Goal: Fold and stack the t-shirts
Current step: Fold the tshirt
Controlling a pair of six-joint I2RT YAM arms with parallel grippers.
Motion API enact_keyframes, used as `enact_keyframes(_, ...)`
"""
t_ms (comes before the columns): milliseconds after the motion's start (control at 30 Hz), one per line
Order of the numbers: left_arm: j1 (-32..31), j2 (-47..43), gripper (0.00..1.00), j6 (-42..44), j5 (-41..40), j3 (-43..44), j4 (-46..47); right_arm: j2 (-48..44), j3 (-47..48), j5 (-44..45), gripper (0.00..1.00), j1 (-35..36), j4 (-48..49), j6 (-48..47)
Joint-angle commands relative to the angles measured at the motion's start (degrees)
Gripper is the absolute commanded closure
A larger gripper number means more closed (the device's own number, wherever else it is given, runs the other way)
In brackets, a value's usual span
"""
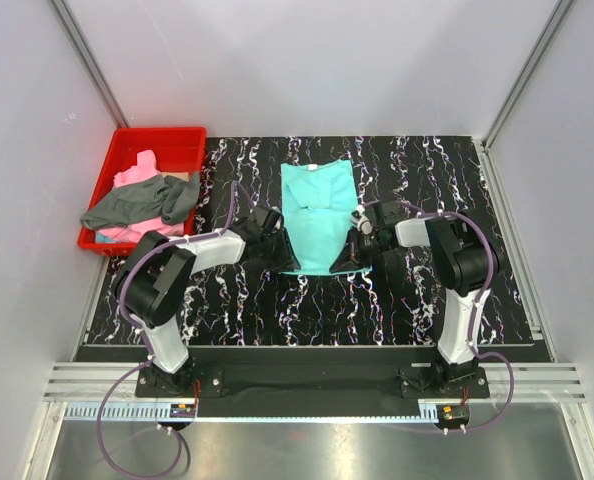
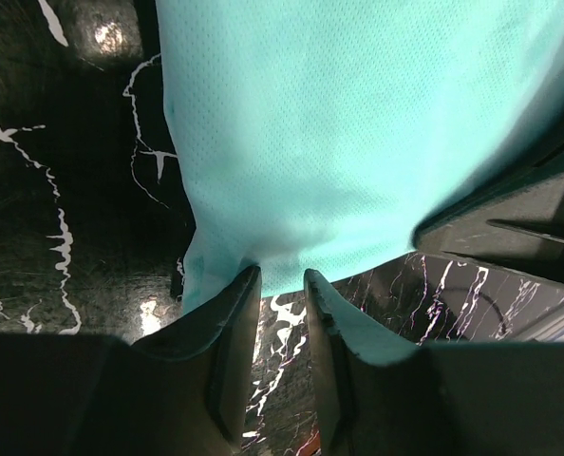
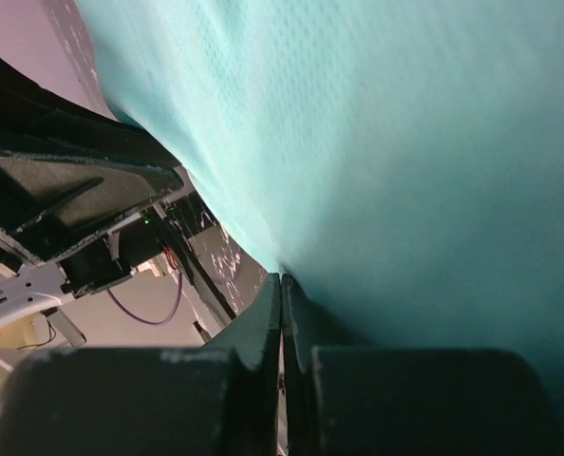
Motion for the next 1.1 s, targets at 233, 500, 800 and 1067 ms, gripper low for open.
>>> enact_keyframes(233, 0.81, -0.6, 0.65, 2.38, -8.35, -1.21, -7.94, -5.88, -2.9, 3.74, 1.0, -4.03, -5.22, -5.42)
enact_keyframes(500, 0.81, -0.5, 0.64, 1.5, -7.21, -2.53, -7.4, -3.59, -4.93, 7.25, 1.0, -6.05, -4.42, -4.72)
enact_keyframes(800, 0.81, -9.38, 0.49, 3.07, -0.45, 2.47, -10.92, -16.06, -3.01, 9.1, 0.86, -6.14, -11.09, -4.1)
enact_keyframes(1067, 6.68, -9.73, 0.45, 9.93, 1.04, 11.27, -14.8, -14.59, 10.09, 18.42, 0.62, -6.4, -19.28, -7.88)
